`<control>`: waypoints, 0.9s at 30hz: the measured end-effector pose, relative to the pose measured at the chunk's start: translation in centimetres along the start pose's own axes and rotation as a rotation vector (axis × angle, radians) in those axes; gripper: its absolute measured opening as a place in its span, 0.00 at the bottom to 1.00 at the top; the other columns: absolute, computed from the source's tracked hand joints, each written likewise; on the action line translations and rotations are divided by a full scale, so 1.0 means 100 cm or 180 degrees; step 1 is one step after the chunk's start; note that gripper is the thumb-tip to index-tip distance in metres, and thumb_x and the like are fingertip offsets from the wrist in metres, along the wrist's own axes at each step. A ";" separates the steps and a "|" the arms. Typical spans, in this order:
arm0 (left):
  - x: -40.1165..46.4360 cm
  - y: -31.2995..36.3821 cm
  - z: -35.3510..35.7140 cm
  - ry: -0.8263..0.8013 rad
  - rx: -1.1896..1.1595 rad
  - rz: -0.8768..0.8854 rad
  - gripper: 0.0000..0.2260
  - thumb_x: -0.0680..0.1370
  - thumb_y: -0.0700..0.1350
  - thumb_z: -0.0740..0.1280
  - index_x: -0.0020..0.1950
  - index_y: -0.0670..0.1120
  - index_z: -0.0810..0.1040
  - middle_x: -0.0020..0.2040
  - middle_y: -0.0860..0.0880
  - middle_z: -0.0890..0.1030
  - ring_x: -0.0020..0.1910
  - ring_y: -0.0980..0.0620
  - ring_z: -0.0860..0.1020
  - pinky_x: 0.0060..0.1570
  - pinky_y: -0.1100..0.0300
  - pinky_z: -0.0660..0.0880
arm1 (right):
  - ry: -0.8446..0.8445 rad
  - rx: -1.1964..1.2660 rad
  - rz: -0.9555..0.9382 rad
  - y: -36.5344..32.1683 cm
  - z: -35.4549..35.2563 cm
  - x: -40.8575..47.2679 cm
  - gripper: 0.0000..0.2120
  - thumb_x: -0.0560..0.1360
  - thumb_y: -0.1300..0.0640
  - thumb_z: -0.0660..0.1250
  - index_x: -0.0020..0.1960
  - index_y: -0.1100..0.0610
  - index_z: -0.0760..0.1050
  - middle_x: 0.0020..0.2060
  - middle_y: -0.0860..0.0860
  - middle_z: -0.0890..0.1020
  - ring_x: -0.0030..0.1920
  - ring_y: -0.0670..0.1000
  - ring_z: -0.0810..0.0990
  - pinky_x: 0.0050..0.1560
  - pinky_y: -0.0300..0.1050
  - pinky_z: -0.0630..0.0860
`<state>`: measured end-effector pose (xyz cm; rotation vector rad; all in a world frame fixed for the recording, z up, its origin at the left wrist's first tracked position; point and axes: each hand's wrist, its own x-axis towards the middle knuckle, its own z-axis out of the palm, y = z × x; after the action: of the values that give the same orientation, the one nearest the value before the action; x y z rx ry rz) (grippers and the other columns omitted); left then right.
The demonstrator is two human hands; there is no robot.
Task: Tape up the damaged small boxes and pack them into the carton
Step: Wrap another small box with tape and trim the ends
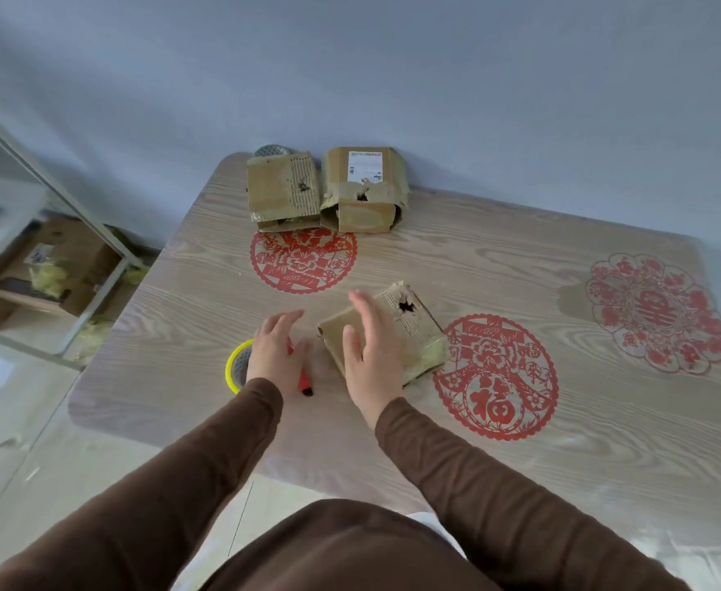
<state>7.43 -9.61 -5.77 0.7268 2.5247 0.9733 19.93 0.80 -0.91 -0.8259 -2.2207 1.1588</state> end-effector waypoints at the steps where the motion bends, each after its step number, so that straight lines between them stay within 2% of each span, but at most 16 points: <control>1: -0.006 -0.010 -0.006 0.0111 0.0063 -0.0211 0.22 0.78 0.45 0.70 0.72 0.49 0.73 0.68 0.46 0.73 0.68 0.44 0.69 0.69 0.50 0.67 | -0.0231 0.0202 -0.0022 -0.007 0.011 -0.001 0.21 0.83 0.61 0.57 0.76 0.54 0.67 0.73 0.50 0.71 0.73 0.45 0.67 0.72 0.34 0.61; 4: -0.019 -0.030 -0.014 0.0119 0.0147 -0.0794 0.28 0.74 0.44 0.72 0.74 0.47 0.69 0.67 0.43 0.70 0.68 0.42 0.66 0.70 0.48 0.65 | -0.0943 0.0598 0.0616 -0.010 0.044 -0.008 0.22 0.84 0.61 0.53 0.77 0.52 0.65 0.73 0.49 0.72 0.72 0.45 0.70 0.72 0.42 0.67; 7: -0.025 -0.042 -0.011 -0.0213 0.0285 -0.0859 0.34 0.75 0.44 0.72 0.78 0.45 0.62 0.71 0.40 0.68 0.72 0.39 0.65 0.72 0.47 0.63 | -0.1602 0.0436 0.1452 -0.002 0.070 -0.009 0.26 0.84 0.62 0.53 0.81 0.54 0.58 0.78 0.52 0.63 0.78 0.51 0.62 0.77 0.47 0.60; 9: -0.023 -0.041 -0.007 -0.0482 0.0336 -0.0878 0.37 0.77 0.46 0.70 0.81 0.45 0.55 0.76 0.41 0.65 0.76 0.41 0.62 0.75 0.48 0.60 | -0.1822 0.0258 0.1875 0.004 0.081 -0.008 0.28 0.83 0.62 0.53 0.82 0.53 0.53 0.80 0.53 0.60 0.78 0.54 0.61 0.77 0.49 0.60; 11: -0.016 -0.037 -0.004 -0.0644 0.0486 -0.0887 0.39 0.77 0.48 0.68 0.82 0.46 0.50 0.77 0.42 0.66 0.76 0.41 0.64 0.74 0.48 0.63 | -0.1858 0.0198 0.2158 0.006 0.090 -0.006 0.29 0.82 0.61 0.54 0.82 0.53 0.52 0.79 0.54 0.63 0.77 0.56 0.63 0.76 0.50 0.62; 14: -0.003 -0.029 -0.002 -0.0794 0.0674 -0.0924 0.37 0.77 0.47 0.66 0.81 0.47 0.51 0.72 0.40 0.73 0.69 0.41 0.73 0.66 0.48 0.71 | -0.1819 0.0299 0.2373 0.006 0.099 0.001 0.28 0.82 0.63 0.54 0.81 0.55 0.55 0.75 0.57 0.67 0.74 0.57 0.68 0.72 0.47 0.65; 16: 0.000 -0.026 -0.004 -0.0866 0.0815 -0.0967 0.29 0.76 0.45 0.66 0.75 0.47 0.59 0.63 0.41 0.79 0.59 0.41 0.80 0.55 0.50 0.76 | -0.1765 0.0454 0.2494 0.006 0.102 0.005 0.27 0.82 0.64 0.54 0.80 0.56 0.57 0.74 0.58 0.69 0.73 0.57 0.70 0.69 0.45 0.67; 18: -0.002 -0.027 -0.010 -0.0800 0.0850 -0.0975 0.22 0.75 0.46 0.67 0.67 0.49 0.65 0.52 0.45 0.82 0.51 0.42 0.81 0.47 0.53 0.75 | -0.1789 0.0673 0.2624 0.004 0.102 0.006 0.24 0.82 0.64 0.54 0.77 0.58 0.64 0.72 0.59 0.72 0.71 0.58 0.72 0.65 0.44 0.69; 21: -0.012 -0.033 -0.020 -0.0557 0.0425 -0.0896 0.16 0.74 0.44 0.69 0.60 0.50 0.70 0.39 0.51 0.76 0.45 0.42 0.80 0.42 0.55 0.72 | -0.1787 0.0936 0.2538 0.002 0.103 0.001 0.16 0.81 0.59 0.59 0.66 0.57 0.77 0.60 0.60 0.81 0.59 0.60 0.80 0.58 0.51 0.76; 24: -0.024 -0.028 -0.032 -0.0300 -0.0098 -0.0909 0.10 0.75 0.44 0.69 0.55 0.53 0.75 0.37 0.49 0.76 0.40 0.45 0.78 0.39 0.54 0.73 | -0.1756 0.0614 0.2058 -0.004 0.095 0.001 0.13 0.81 0.50 0.62 0.61 0.55 0.75 0.55 0.53 0.82 0.54 0.55 0.80 0.53 0.47 0.75; 27: -0.030 -0.014 -0.039 0.0121 -0.0610 -0.0835 0.05 0.77 0.44 0.69 0.49 0.53 0.77 0.33 0.51 0.75 0.34 0.50 0.74 0.35 0.57 0.69 | -0.1782 0.0052 0.1175 -0.018 0.073 0.011 0.12 0.82 0.46 0.59 0.54 0.54 0.72 0.49 0.52 0.80 0.48 0.53 0.79 0.48 0.51 0.75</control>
<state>7.50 -14.26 -3.58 0.3145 2.4356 1.1212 13.84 -3.22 -3.01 -1.0322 -2.5543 1.7575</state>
